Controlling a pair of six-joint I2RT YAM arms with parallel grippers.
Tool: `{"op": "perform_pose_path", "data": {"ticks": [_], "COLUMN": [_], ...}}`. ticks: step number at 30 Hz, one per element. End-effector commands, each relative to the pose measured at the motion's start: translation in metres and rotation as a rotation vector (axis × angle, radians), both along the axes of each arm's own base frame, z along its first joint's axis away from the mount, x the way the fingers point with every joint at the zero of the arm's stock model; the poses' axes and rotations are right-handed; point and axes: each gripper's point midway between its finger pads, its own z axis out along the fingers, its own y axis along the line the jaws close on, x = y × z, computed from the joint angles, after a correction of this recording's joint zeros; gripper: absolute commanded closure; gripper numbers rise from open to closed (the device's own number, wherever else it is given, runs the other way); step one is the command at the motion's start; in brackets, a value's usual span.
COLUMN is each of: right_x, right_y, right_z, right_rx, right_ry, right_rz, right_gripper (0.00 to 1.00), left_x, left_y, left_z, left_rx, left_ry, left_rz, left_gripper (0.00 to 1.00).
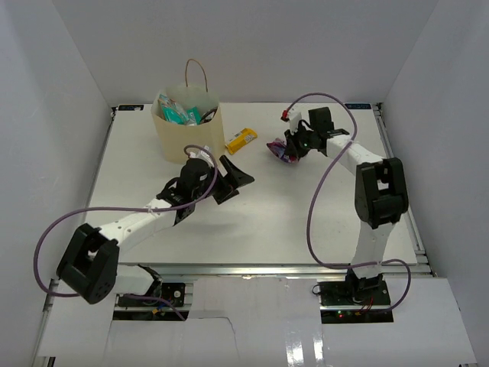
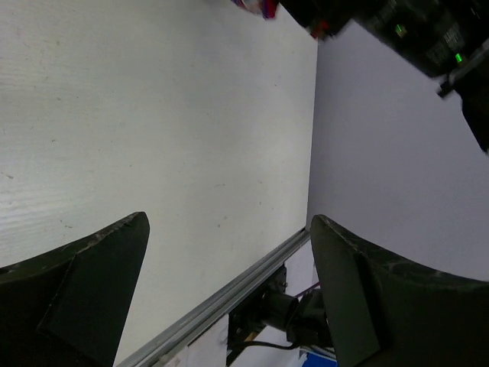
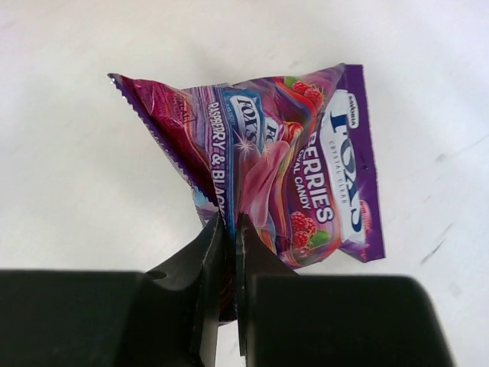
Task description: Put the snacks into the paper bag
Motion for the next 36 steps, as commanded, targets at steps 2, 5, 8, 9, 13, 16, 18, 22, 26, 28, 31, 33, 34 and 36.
{"op": "perform_pose_path", "data": {"ticks": [2,5,8,9,13,16,18,22,26,28,31,33,34,36], "right_x": [-0.075,-0.118,-0.156,-0.161,-0.178,-0.179,-0.181,-0.185,-0.206,-0.209,-0.214,-0.219,-0.225,-0.227], "right_y": [0.023,0.020,0.013,0.011,0.010,0.013,0.019,0.038,0.056,0.056,0.052,0.051,0.048,0.045], "right_z": [0.049,0.044,0.043,0.043,0.050,0.061,0.068,0.094,0.108,0.111,0.114,0.115,0.114,0.122], "right_rx": [0.190,0.207,0.210,0.205,0.181,0.178,0.178,0.182,0.187,0.189,0.180,0.167,0.161,0.144], "right_ry": [-0.008,0.013,0.013,0.009,-0.031,-0.062,-0.080,-0.139,-0.160,-0.165,-0.168,-0.183,-0.172,-0.196], "right_rz": [0.240,0.272,0.288,0.294,0.322,0.333,0.350,0.411,0.493,0.493,0.496,0.538,0.548,0.568], "right_gripper": [0.92,0.92,0.92,0.92,0.92,0.92,0.92,0.92,0.92,0.92,0.81,0.62,0.50,0.24], "left_x": [0.034,0.049,0.056,0.057,0.052,0.044,0.035,0.025,0.025,0.025,0.024,0.024,0.026,0.030], "left_y": [-0.026,-0.047,-0.063,-0.066,-0.076,-0.083,-0.089,-0.095,-0.096,-0.095,-0.090,-0.086,-0.083,-0.078], "left_z": [0.001,-0.002,-0.004,-0.006,-0.014,-0.021,-0.027,-0.036,-0.030,-0.023,-0.010,0.007,0.012,0.034], "left_rx": [-0.097,-0.114,-0.123,-0.124,-0.128,-0.126,-0.132,-0.129,-0.135,-0.139,-0.138,-0.144,-0.126,-0.090], "left_ry": [0.129,0.166,0.187,0.193,0.229,0.260,0.298,0.345,0.329,0.308,0.255,0.202,0.164,0.103], "left_rz": [0.078,0.045,0.022,0.018,-0.009,-0.045,-0.089,-0.120,-0.128,-0.131,-0.129,-0.129,-0.136,-0.143], "left_gripper": [0.03,0.03,0.02,0.02,0.02,0.02,0.02,0.03,0.30,0.46,0.66,0.83,0.87,0.92]}}
